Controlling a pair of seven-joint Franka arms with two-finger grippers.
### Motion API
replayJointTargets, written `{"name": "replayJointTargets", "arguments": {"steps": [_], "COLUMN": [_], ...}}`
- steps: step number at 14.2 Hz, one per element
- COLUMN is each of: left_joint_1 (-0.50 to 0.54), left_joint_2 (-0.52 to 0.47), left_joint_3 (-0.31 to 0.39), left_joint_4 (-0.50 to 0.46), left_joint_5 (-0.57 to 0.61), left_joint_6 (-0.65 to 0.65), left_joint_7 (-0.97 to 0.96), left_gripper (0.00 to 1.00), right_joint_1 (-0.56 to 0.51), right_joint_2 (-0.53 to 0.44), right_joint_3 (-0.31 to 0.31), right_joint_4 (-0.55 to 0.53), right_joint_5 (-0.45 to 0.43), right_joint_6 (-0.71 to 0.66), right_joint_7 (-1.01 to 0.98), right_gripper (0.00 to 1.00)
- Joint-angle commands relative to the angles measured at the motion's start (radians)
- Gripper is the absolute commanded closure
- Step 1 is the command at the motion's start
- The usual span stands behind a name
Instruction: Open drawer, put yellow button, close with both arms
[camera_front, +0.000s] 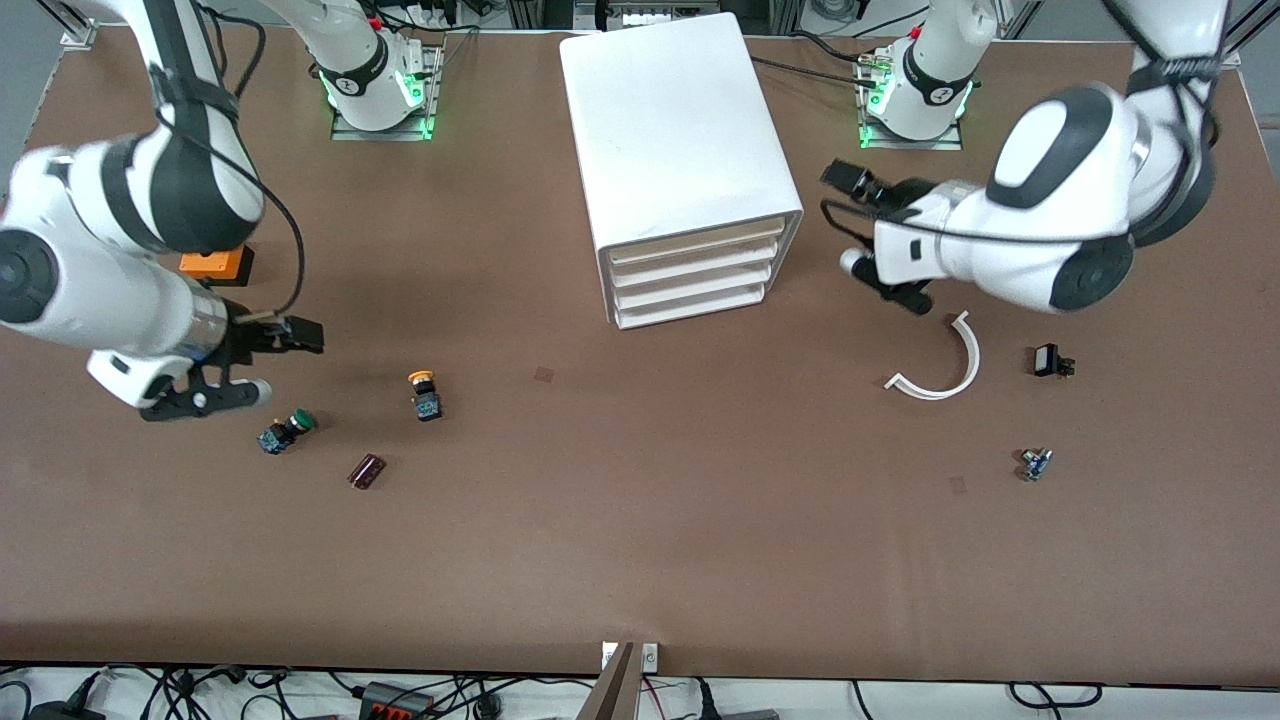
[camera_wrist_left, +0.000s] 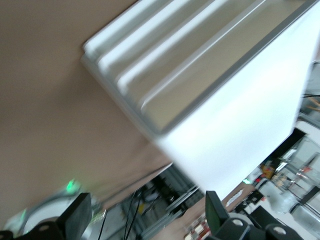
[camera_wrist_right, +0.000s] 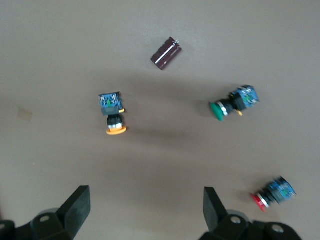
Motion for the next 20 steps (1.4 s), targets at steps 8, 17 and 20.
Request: {"name": "replayJointTargets", "arguments": {"steps": [8, 17, 20], "left_joint_1": [0.002, -0.002, -0.01], "left_joint_2": [0.118, 0.119, 0.121], "left_joint_3": [0.002, -0.027, -0.041], "left_joint_4": [-0.216, -0.285, -0.3], "left_joint_5": [-0.435, -0.471, -0.471], "left_joint_6": [0.322, 0.307, 0.316], "left_joint_7": [0.536, 0.572, 0.592], "left_gripper": [0.1, 0.28, 0.3], "right_joint_1": [0.111, 0.134, 0.144], "right_joint_2": [0.241, 0.353, 0.365], "right_joint_3": [-0.004, -0.002, -0.002], "right_joint_4": [0.022, 0.019, 0.021], "right_joint_5": [0.006, 0.018, 0.021], "right_joint_6": [0.187, 0.247, 0.265], "right_joint_7": [-0.002, -0.002, 0.003], "right_gripper": [0.0, 0.0, 0.08]}}
